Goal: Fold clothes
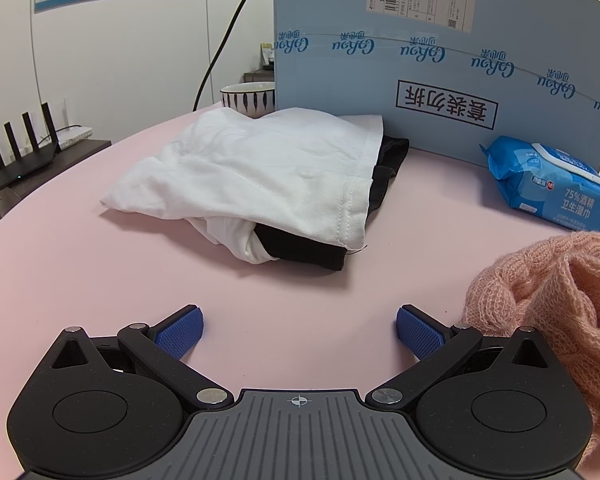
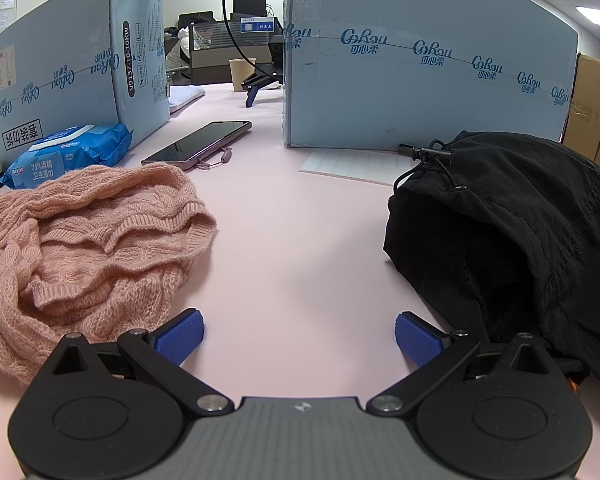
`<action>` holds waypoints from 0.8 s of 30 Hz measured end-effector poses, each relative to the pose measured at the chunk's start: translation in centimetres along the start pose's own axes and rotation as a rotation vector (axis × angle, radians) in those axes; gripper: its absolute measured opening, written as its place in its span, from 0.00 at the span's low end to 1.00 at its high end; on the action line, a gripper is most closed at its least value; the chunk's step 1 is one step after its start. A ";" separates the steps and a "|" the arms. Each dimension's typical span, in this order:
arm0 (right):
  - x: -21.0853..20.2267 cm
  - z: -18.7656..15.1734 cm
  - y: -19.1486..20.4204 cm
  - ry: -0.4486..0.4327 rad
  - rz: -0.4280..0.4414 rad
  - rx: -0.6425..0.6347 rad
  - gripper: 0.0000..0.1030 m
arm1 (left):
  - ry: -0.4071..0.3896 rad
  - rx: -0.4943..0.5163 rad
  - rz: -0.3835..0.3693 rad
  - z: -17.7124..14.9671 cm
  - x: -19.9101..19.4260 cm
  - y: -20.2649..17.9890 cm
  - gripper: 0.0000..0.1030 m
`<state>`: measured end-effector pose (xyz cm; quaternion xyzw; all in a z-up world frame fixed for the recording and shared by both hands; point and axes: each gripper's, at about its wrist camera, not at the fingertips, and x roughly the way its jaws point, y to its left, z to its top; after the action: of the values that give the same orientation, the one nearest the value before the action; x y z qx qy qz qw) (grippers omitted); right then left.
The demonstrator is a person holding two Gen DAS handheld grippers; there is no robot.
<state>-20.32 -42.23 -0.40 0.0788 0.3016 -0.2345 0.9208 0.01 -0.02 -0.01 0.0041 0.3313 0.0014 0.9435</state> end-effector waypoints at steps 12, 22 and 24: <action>0.0 0.0 -0.4 0.000 0.000 0.000 1.00 | 0.000 0.003 0.002 -0.1 -0.1 -0.3 1.00; 0.0 0.0 -0.9 0.000 0.004 0.004 1.00 | 0.021 -0.032 -0.044 0.1 -0.8 0.9 1.00; 0.0 0.1 -0.9 0.000 0.006 0.007 1.00 | 0.030 -0.091 -0.086 0.3 -1.7 1.9 1.00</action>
<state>-20.74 -43.01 -0.32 0.0832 0.3007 -0.2327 0.9211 -1.15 1.86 1.30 -0.0528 0.3449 -0.0238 0.9369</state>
